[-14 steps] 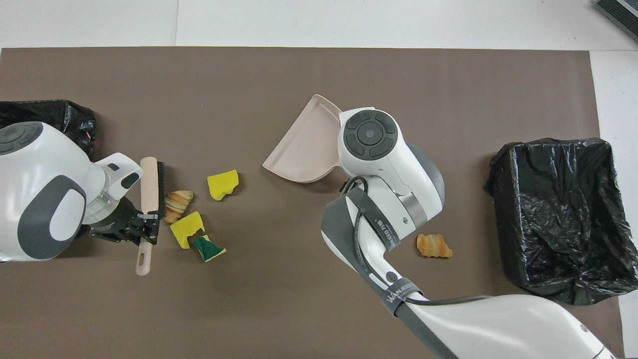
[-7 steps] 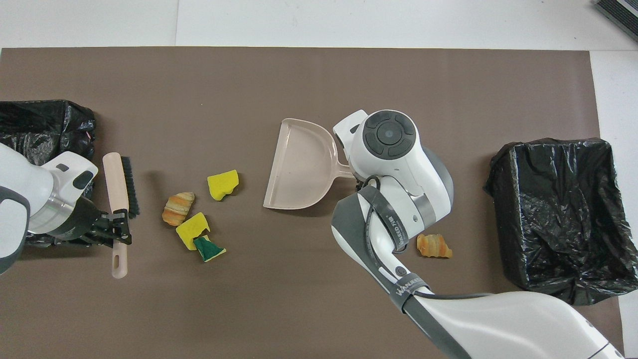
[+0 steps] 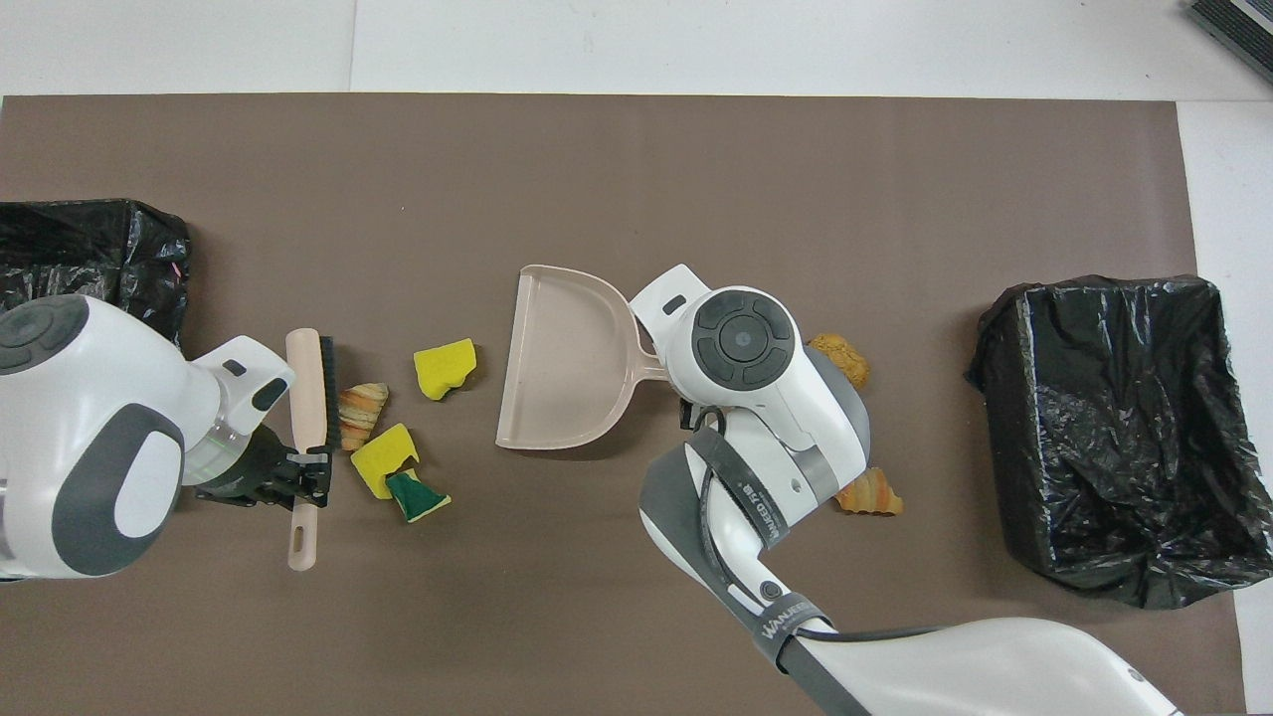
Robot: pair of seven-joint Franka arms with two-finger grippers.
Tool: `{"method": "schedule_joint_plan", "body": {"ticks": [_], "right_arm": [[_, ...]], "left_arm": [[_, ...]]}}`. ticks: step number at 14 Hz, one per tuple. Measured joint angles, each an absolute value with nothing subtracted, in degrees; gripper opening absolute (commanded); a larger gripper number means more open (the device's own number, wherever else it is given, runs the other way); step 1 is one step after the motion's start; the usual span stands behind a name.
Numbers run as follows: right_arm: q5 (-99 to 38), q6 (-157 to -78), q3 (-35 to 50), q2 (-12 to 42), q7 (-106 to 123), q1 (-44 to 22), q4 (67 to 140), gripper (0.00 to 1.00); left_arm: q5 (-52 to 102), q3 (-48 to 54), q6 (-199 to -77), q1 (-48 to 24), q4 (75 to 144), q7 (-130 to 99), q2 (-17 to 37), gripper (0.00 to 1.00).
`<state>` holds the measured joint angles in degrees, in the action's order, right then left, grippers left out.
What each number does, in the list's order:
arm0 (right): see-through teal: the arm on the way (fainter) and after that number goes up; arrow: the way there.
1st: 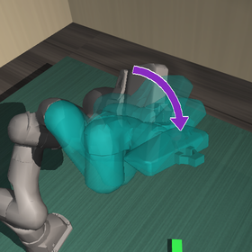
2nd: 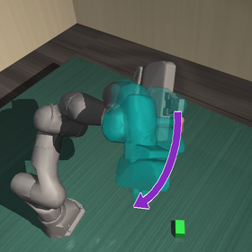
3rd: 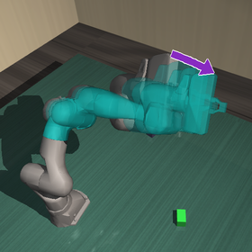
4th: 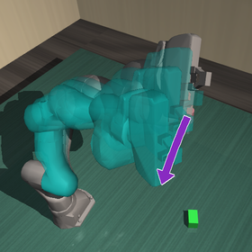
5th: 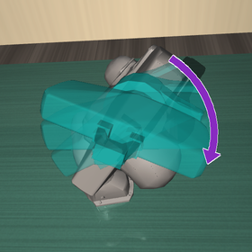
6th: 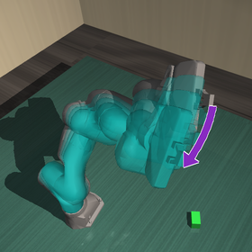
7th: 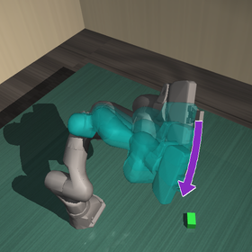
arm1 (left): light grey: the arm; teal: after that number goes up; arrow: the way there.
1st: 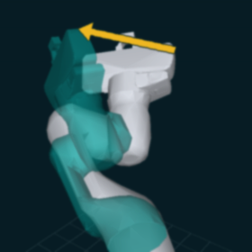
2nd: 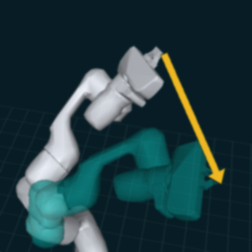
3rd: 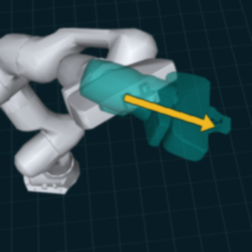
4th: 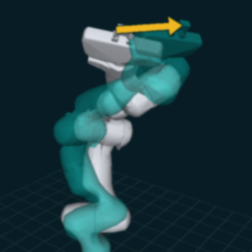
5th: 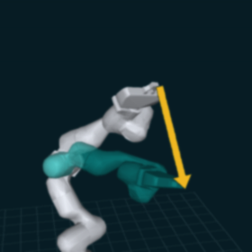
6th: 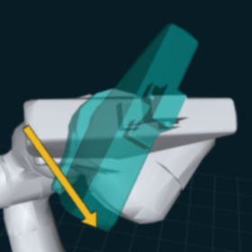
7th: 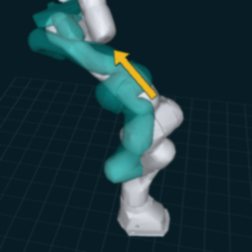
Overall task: Sweep and dump trash in bin
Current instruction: 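Sweep the sponge pieces with the left gripper's brush into the dustpan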
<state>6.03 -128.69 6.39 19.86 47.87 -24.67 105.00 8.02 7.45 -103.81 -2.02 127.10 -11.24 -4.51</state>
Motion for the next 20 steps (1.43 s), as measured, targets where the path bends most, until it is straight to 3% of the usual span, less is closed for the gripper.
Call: {"method": "schedule_joint_plan", "body": {"ticks": [10,14,17,20], "right_arm": [[6.02,-129.01,6.38,20.7,50.75,-25.88,105.65,0.0],[6.06,-129.02,6.39,20.7,51.66,-25.93,105.62,0.0],[6.06,-128.01,6.2,20.51,54.32,-25.8,105.4,0.0],[8.5,-123.57,5.9,18.35,55.23,-24.98,105.21,0.0]], "left_arm": [[15.31,7.79,-111.68,-19.02,128.34,-19.69,-3.4,0.0],[15.68,6.63,-106.15,-18.67,122.39,-19.49,-3.42,0.0],[15.58,5.57,-96.66,-14.16,116.37,-18.77,-4.73,0.0],[14.65,5.09,-95.8,-8.21,117.19,-14.53,-5.04,0.0]]}}
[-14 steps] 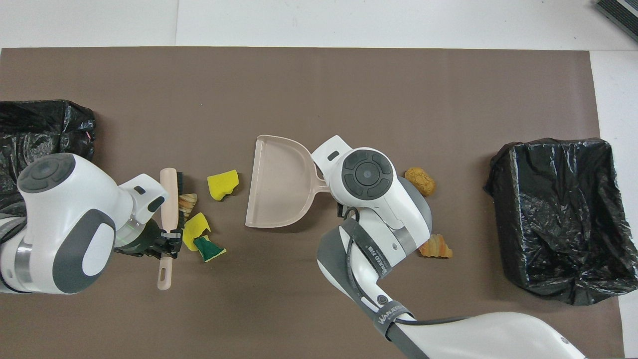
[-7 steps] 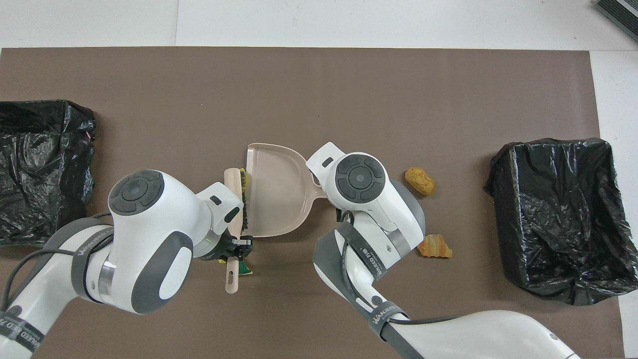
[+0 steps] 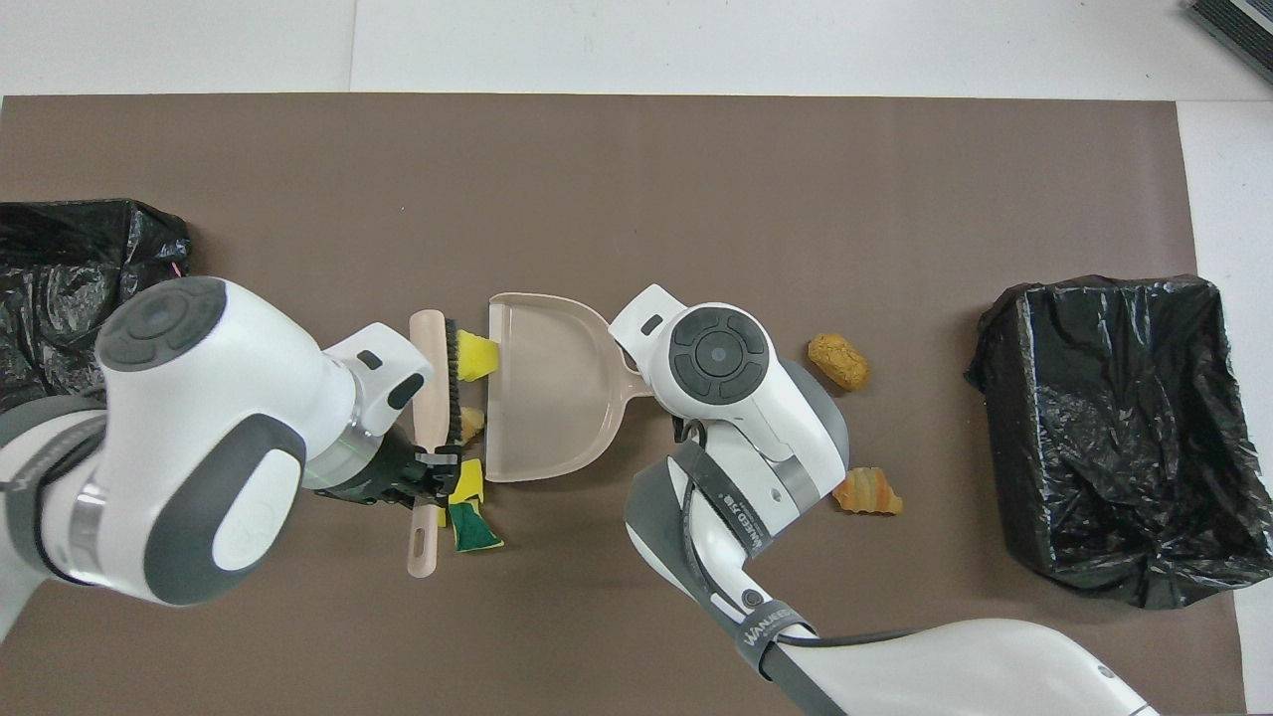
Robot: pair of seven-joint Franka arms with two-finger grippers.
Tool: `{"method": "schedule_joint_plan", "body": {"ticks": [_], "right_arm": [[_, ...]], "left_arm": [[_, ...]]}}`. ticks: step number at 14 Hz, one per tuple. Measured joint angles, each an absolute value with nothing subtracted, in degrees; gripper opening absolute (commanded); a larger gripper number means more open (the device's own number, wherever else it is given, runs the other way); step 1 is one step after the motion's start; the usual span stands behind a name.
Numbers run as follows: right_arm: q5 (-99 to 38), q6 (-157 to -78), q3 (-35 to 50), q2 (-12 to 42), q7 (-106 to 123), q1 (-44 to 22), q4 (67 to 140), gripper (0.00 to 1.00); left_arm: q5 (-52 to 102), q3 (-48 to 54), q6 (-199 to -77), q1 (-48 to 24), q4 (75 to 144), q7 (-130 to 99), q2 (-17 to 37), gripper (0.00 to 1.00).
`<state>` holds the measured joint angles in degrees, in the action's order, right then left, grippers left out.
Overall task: Sweep and dump trash in bin
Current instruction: 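Sweep the sponge pieces with the left gripper's brush into the dustpan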
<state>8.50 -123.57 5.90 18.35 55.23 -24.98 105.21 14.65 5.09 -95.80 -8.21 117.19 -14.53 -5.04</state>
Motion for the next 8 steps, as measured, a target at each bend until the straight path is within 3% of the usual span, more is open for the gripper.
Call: {"method": "schedule_joint_plan", "body": {"ticks": [3,8], "right_arm": [[10.73,-119.42,5.99,15.69,55.19,-24.91,105.88,0.0],[13.97,-120.61,6.2,12.9,54.13,-25.82,111.53,0.0]], "left_arm": [[12.61,4.92,-101.94,-4.93,122.35,-10.6,-3.98,0.0],[12.57,6.28,-108.89,-7.39,129.43,-10.86,-2.37,0.0]]}}
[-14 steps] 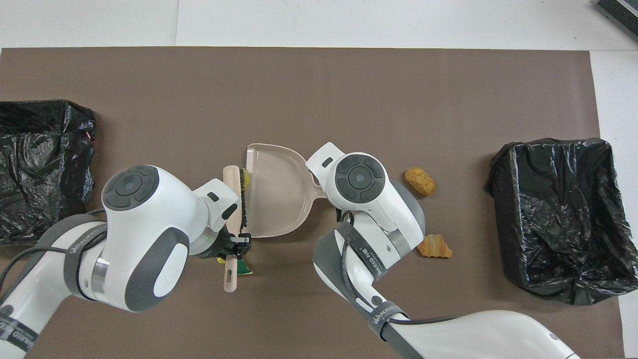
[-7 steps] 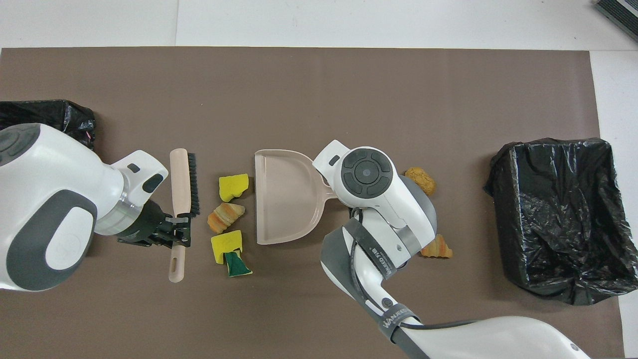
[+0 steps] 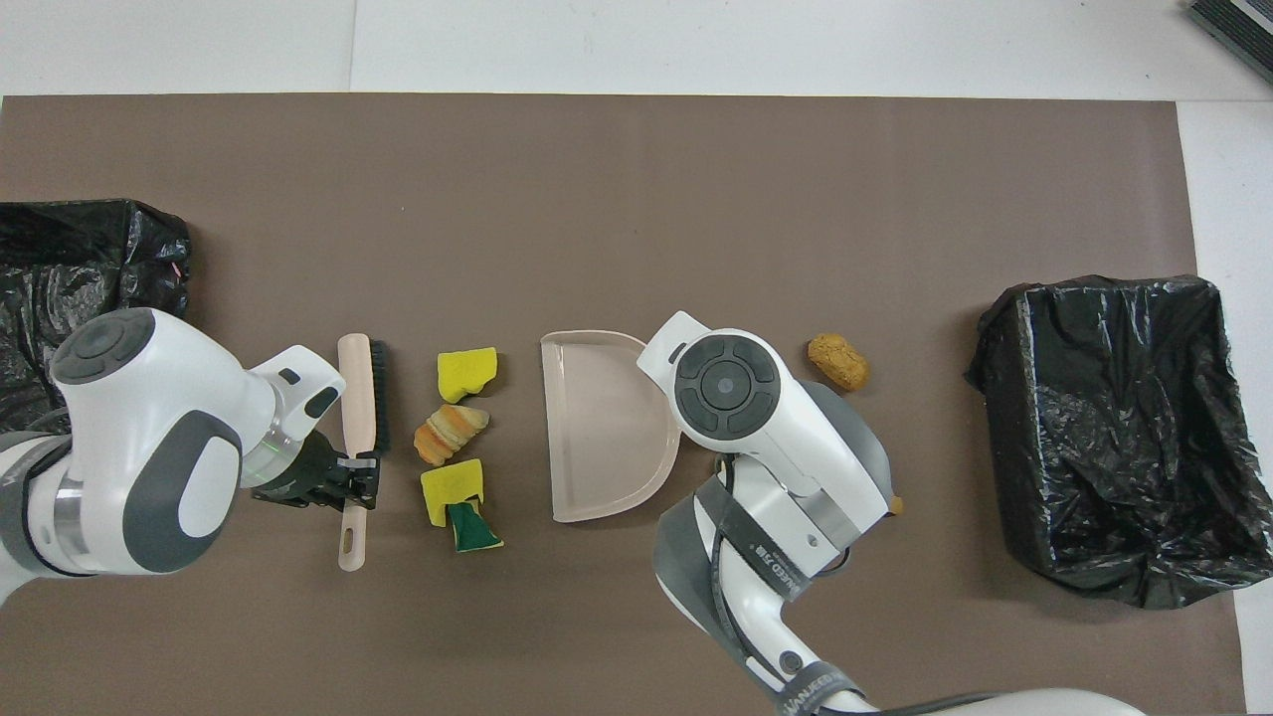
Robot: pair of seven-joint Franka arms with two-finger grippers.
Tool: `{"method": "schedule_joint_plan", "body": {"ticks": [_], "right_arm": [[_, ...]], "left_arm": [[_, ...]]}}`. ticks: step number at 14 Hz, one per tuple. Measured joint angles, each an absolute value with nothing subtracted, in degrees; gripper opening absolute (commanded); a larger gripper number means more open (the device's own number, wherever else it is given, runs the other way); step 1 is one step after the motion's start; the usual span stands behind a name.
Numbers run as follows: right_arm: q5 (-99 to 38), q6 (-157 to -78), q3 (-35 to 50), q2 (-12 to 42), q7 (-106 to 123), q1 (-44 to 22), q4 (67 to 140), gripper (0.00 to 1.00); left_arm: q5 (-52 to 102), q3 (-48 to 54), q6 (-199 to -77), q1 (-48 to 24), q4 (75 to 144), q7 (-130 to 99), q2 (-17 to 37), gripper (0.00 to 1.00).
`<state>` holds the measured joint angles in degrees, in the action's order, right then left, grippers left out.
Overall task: Sweep and dump trash in bin
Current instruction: 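Sweep the sponge pieces with the left gripper's brush into the dustpan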
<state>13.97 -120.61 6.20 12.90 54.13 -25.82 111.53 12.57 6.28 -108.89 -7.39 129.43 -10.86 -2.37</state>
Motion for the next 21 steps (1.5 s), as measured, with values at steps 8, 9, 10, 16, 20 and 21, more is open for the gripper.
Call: {"method": "schedule_joint_plan", "body": {"ticks": [8,9,10,16,20,21], "right_arm": [[16.09,-124.52,6.19,13.11,52.12,-27.92,113.25,0.0],[16.09,-124.97,6.2,13.31,52.09,-28.13,113.25,0.0],[16.1,-125.11,6.2,13.48,51.98,-28.27,113.25,0.0],[16.1,-125.21,6.2,13.64,51.92,-28.23,113.24,0.0],[16.24,-125.15,6.16,13.09,54.11,-27.72,113.24,0.0],[16.34,-124.92,6.15,12.6,55.56,-27.28,113.52,0.0]], "left_arm": [[18.09,6.84,-111.58,-22.25,129.32,-14.99,-2.51,0.0],[18.68,6.91,-111.56,-23.15,128.71,-15.49,-2.61,0.0],[19.09,6.9,-111.04,-23.47,127.83,-16.78,-2.88,0.0],[19.3,5.06,-96.96,-17.98,123.89,-35.27,-6.12,0.0],[19.3,5.32,-85.88,-16.33,126.31,-51.46,-11.18,0.0],[19.3,5.87,-85.97,-16.63,128.92,-55.44,-13.27,0.0]]}}
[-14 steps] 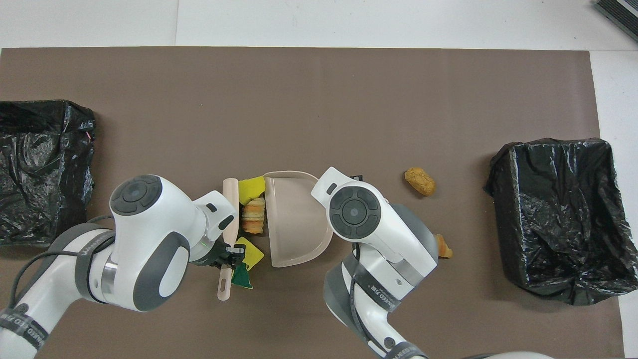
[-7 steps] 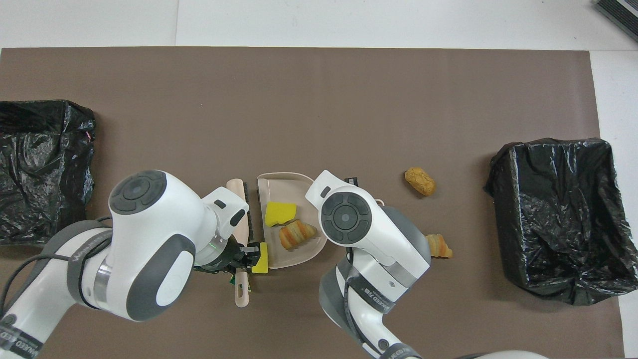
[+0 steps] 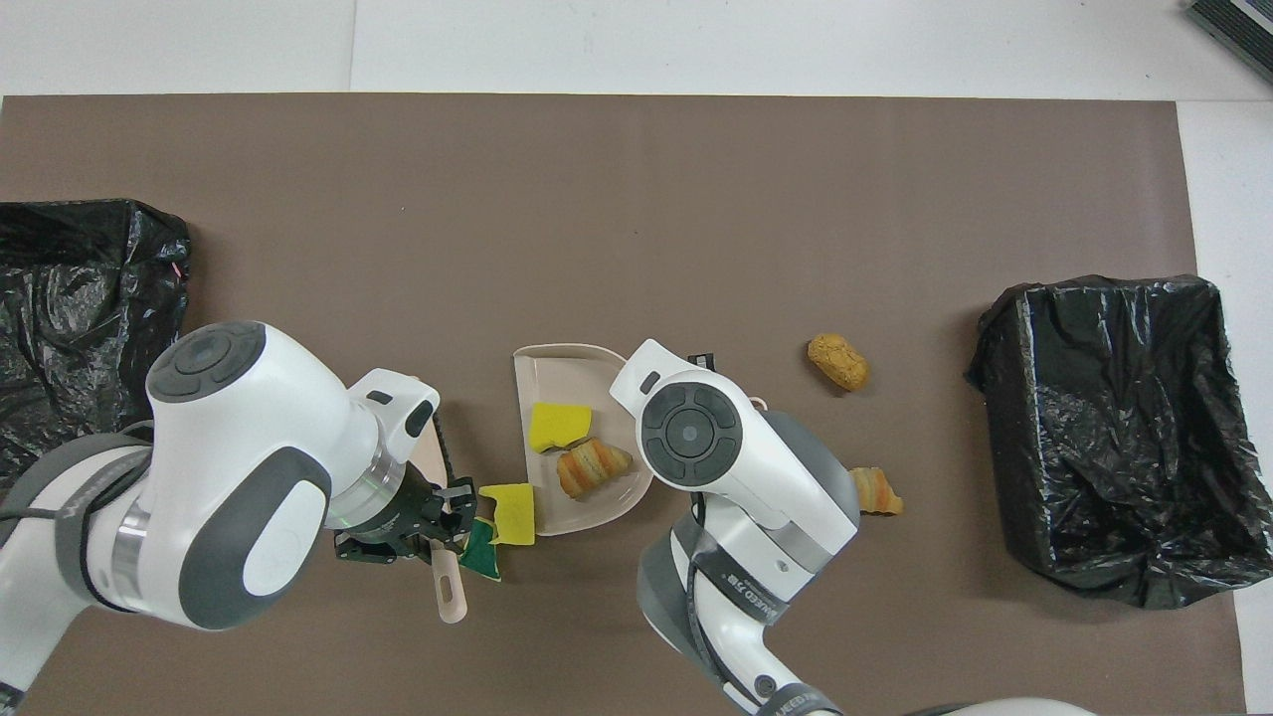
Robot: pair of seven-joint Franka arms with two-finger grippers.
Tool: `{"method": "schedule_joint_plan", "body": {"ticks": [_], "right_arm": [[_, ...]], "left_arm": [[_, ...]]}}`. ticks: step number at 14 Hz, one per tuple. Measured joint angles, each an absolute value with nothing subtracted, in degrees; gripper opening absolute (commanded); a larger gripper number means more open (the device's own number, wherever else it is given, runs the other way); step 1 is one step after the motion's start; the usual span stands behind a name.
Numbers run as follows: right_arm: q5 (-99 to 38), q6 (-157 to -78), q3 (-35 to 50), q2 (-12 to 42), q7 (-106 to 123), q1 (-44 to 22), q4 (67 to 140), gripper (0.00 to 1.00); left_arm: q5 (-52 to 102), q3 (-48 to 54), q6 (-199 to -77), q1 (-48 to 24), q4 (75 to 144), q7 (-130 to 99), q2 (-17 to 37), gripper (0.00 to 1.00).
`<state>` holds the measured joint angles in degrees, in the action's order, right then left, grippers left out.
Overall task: Sweep and dump trash in bin
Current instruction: 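Sweep the sponge pieces with the left gripper's brush into the dustpan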
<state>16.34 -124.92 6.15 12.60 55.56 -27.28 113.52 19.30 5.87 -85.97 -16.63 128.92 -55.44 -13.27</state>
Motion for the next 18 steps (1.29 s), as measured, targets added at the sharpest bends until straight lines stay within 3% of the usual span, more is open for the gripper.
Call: {"method": "schedule_joint_plan", "body": {"ticks": [4,7,11,18], "right_arm": [[16.93,-126.55,6.18,9.29,60.95,-26.81,119.11,0.0],[17.15,-127.34,6.3,7.29,64.0,-27.72,121.83,0.0],[17.29,-127.34,6.35,6.88,64.73,-28.55,122.41,0.0],[17.26,-127.38,6.26,7.54,63.54,-27.38,122.4,0.0]], "left_arm": [[19.63,6.86,-94.69,-23.73,142.5,-65.48,-21.74,0.0],[22.44,7.17,-107.42,-30.72,146.81,-70.67,-20.36,0.0],[23.47,7.27,-119.44,-36.66,145.99,-68.74,-15.2,0.0],[23.52,5.88,-120.07,-36.34,135.5,-35.13,-7.41,0.0]]}}
